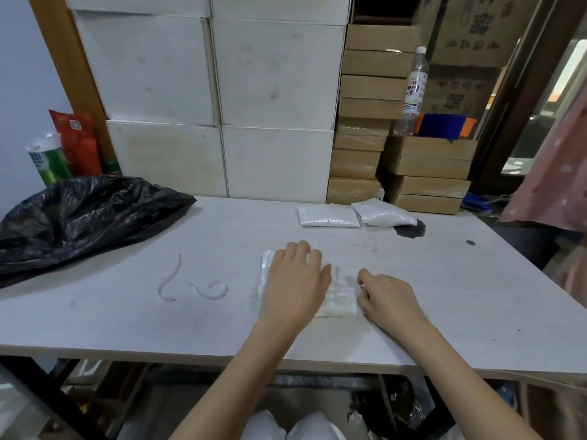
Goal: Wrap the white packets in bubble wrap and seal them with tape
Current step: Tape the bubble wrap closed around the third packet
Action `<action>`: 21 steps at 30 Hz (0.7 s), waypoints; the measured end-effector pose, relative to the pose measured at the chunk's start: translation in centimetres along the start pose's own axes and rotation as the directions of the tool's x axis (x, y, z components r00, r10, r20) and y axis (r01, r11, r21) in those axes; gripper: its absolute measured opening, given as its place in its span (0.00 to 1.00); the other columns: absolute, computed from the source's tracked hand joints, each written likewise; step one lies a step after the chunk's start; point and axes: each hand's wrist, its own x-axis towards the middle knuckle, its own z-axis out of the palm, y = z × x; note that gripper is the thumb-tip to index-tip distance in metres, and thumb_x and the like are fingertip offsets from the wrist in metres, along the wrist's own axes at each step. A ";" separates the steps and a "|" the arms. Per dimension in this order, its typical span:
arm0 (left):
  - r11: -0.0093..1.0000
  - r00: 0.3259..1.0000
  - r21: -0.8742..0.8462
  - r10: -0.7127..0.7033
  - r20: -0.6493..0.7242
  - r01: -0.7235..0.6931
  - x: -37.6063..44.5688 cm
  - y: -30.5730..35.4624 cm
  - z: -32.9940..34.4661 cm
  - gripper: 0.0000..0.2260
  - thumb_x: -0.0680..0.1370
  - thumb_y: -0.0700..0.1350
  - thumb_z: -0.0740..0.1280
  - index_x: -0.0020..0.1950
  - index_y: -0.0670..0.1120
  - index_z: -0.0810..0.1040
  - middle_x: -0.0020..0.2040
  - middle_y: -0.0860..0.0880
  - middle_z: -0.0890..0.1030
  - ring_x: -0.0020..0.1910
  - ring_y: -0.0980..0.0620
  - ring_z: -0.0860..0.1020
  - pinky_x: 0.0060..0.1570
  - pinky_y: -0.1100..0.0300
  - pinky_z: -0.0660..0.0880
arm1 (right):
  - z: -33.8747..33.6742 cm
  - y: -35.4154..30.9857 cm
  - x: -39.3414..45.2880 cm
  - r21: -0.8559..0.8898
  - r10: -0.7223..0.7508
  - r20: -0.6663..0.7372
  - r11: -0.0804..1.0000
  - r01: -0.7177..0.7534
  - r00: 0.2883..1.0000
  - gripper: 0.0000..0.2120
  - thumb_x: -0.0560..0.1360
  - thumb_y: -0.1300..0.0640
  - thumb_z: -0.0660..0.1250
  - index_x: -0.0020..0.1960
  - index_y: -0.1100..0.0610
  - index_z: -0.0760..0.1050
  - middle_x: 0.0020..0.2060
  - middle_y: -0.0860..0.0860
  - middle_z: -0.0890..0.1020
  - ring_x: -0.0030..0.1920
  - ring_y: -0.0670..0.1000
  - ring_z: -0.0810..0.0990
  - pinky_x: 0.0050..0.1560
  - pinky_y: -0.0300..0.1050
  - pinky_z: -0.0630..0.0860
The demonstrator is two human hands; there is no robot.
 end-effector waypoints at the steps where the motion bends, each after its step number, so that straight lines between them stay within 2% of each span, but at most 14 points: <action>1: 0.998 0.998 -0.034 -0.058 -0.030 0.057 -0.4 -0.9 -0.8 0.14 0.74 0.50 0.57 0.40 0.44 0.78 0.40 0.46 0.79 0.38 0.45 0.76 0.39 0.55 0.68 | 0.0 0.0 0.0 -0.012 0.010 0.008 1.000 -0.010 1.000 0.11 0.78 0.52 0.55 0.55 0.56 0.70 0.39 0.51 0.79 0.43 0.55 0.78 0.42 0.49 0.76; 3: 0.967 0.974 -0.129 -0.224 -0.026 0.219 -1.6 -2.6 -2.6 0.13 0.75 0.49 0.57 0.45 0.43 0.78 0.42 0.45 0.78 0.40 0.44 0.76 0.38 0.53 0.72 | -0.1 0.0 0.0 -0.031 0.029 -0.041 0.999 -0.030 0.999 0.15 0.79 0.47 0.53 0.55 0.55 0.72 0.42 0.51 0.78 0.46 0.54 0.77 0.43 0.47 0.72; 5: 0.851 0.889 -0.258 -0.446 0.104 0.457 -3.2 -4.5 -4.1 0.12 0.77 0.49 0.59 0.53 0.43 0.75 0.48 0.48 0.76 0.47 0.46 0.75 0.44 0.53 0.72 | -1.0 -1.0 -0.4 0.051 0.051 -0.256 0.998 -0.040 0.965 0.17 0.79 0.48 0.52 0.49 0.56 0.76 0.40 0.52 0.76 0.42 0.55 0.75 0.38 0.45 0.68; 7: 0.675 0.764 -0.359 -0.559 0.321 0.645 -4.9 -6.0 -5.0 0.12 0.77 0.50 0.62 0.58 0.46 0.71 0.49 0.50 0.75 0.48 0.50 0.75 0.46 0.55 0.72 | -2.5 -3.2 -1.5 0.206 0.011 -0.496 0.973 0.106 0.868 0.16 0.77 0.52 0.54 0.42 0.58 0.76 0.36 0.51 0.75 0.36 0.53 0.74 0.33 0.41 0.64; 9: 0.570 0.695 -0.403 -0.528 0.488 0.716 -6.4 -6.8 -5.5 0.11 0.77 0.50 0.64 0.56 0.47 0.71 0.47 0.51 0.76 0.44 0.53 0.75 0.43 0.57 0.71 | -3.7 -6.2 -2.9 0.244 -0.165 -0.568 0.902 0.356 0.807 0.10 0.73 0.54 0.59 0.40 0.57 0.76 0.35 0.50 0.76 0.35 0.49 0.73 0.32 0.38 0.64; 11: 0.517 0.667 -0.432 -0.470 0.578 0.739 -7.6 -6.9 -5.8 0.09 0.76 0.49 0.65 0.54 0.48 0.72 0.46 0.51 0.77 0.43 0.56 0.75 0.40 0.61 0.70 | -3.5 -8.7 -4.0 0.175 -0.347 -0.544 0.844 0.507 0.764 0.06 0.69 0.54 0.65 0.37 0.56 0.76 0.34 0.49 0.75 0.35 0.49 0.71 0.32 0.40 0.66; 14: 0.470 0.672 -0.488 -0.421 0.609 0.736 -8.6 -6.9 -5.9 0.08 0.75 0.47 0.67 0.52 0.49 0.72 0.43 0.51 0.79 0.38 0.57 0.75 0.39 0.62 0.70 | -2.7 -10.3 -4.1 0.139 -0.423 -0.528 0.812 0.567 0.736 0.04 0.67 0.56 0.69 0.35 0.55 0.76 0.34 0.49 0.74 0.35 0.49 0.69 0.32 0.42 0.66; 16: 0.423 0.678 -0.535 -0.365 0.638 0.732 -8.8 -6.7 -6.0 0.11 0.73 0.44 0.69 0.52 0.49 0.71 0.40 0.51 0.80 0.34 0.60 0.74 0.38 0.65 0.70 | -2.2 -10.4 -3.6 0.116 -0.462 -0.503 0.801 0.587 0.730 0.03 0.67 0.55 0.69 0.39 0.54 0.77 0.37 0.49 0.76 0.37 0.50 0.71 0.35 0.44 0.69; 18: 0.398 0.697 -0.577 -0.311 0.646 0.713 -8.7 -6.2 -6.0 0.15 0.72 0.41 0.71 0.54 0.49 0.69 0.35 0.52 0.79 0.30 0.64 0.73 0.37 0.70 0.70 | -1.8 -10.1 -3.0 0.140 -0.448 -0.429 0.825 0.548 0.784 0.10 0.68 0.49 0.68 0.48 0.52 0.78 0.44 0.49 0.78 0.44 0.50 0.75 0.42 0.43 0.72; 21: 0.376 0.729 -0.626 -0.309 0.611 0.684 -8.1 -5.8 -5.6 0.15 0.73 0.38 0.70 0.55 0.49 0.70 0.31 0.53 0.77 0.29 0.63 0.74 0.35 0.74 0.70 | -2.4 -9.3 -1.8 0.242 -0.375 -0.188 0.878 0.412 0.908 0.23 0.67 0.38 0.63 0.59 0.48 0.75 0.53 0.45 0.80 0.54 0.48 0.77 0.53 0.41 0.70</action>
